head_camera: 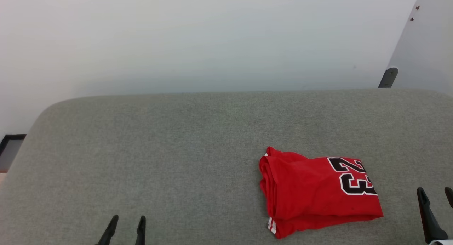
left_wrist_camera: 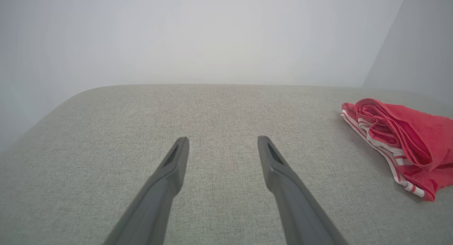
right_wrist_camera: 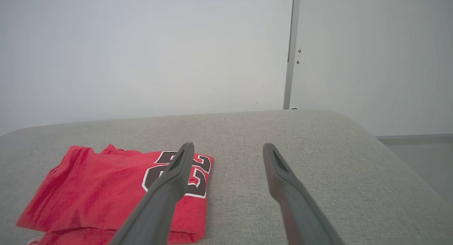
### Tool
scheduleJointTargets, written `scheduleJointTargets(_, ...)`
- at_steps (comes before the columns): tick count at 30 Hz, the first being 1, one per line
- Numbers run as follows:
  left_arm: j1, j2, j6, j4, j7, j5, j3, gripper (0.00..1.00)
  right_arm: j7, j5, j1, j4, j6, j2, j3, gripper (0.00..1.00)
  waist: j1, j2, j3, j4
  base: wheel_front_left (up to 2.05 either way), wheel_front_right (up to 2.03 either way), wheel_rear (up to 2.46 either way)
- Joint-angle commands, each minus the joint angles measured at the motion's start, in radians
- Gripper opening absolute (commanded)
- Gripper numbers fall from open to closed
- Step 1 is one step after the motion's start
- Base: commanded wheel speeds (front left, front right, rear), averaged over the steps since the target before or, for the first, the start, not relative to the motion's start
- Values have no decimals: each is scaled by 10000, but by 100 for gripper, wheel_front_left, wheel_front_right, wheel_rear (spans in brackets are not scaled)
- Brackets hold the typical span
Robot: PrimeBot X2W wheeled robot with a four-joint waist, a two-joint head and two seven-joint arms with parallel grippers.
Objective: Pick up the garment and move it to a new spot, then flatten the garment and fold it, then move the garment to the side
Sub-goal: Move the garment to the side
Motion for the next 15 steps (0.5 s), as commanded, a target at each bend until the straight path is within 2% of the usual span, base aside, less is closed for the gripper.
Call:
scheduleJointTargets(1,121,-26,-22,-27,6,46,29,100,14,-31,132,-78,-4,59,-96,100,0,0,19,13,0,0,0)
scheduleJointTargets(15,-26,6,-22,-84,6,69,-43,100,189,-161,66,-339,-4,256,-183,100,0,0,-27,68,0,0,0)
